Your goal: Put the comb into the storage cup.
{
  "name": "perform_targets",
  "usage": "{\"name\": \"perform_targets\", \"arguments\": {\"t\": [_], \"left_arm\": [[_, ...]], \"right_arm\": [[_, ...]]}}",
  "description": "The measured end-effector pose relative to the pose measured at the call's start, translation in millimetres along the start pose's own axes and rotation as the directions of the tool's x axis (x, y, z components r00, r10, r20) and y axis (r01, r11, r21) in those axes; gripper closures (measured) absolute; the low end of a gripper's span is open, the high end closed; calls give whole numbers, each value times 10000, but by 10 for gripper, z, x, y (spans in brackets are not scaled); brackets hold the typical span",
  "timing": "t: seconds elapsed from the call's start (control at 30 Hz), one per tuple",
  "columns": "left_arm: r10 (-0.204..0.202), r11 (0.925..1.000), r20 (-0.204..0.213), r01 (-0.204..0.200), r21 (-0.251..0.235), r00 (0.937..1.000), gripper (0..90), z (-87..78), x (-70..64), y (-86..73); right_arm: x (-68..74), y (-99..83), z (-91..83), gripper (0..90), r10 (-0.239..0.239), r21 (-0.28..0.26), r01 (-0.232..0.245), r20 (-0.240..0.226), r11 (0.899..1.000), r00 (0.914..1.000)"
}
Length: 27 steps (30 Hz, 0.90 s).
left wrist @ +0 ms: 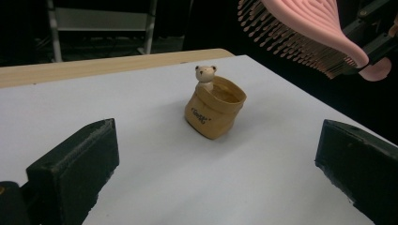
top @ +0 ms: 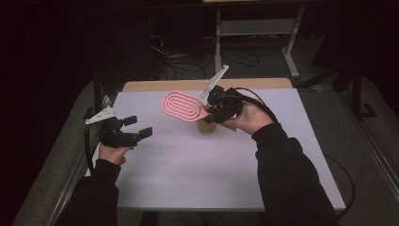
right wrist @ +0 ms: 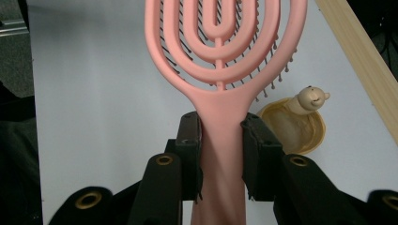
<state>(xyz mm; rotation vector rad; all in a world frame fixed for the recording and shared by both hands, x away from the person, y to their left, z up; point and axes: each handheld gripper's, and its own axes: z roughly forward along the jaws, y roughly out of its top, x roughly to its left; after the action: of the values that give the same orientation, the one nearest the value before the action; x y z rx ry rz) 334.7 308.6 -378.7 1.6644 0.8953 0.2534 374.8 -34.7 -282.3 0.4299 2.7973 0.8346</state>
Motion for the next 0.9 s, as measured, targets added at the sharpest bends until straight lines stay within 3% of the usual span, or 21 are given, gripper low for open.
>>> {"name": "perform_targets", "arguments": {"t": [0.4, 0.9], "left_arm": [[-1100, 9927, 413, 1118, -457, 9931, 0, 57, -14, 127], [-919, 9952, 949, 945, -234, 9912, 3, 262, -206, 363]], "right_arm": [[-24, 124, -1, 694, -43, -365, 46, 61, 9993, 10000], [-30, 236, 86, 695, -104, -491, 108, 75, 9987, 9999]]}}
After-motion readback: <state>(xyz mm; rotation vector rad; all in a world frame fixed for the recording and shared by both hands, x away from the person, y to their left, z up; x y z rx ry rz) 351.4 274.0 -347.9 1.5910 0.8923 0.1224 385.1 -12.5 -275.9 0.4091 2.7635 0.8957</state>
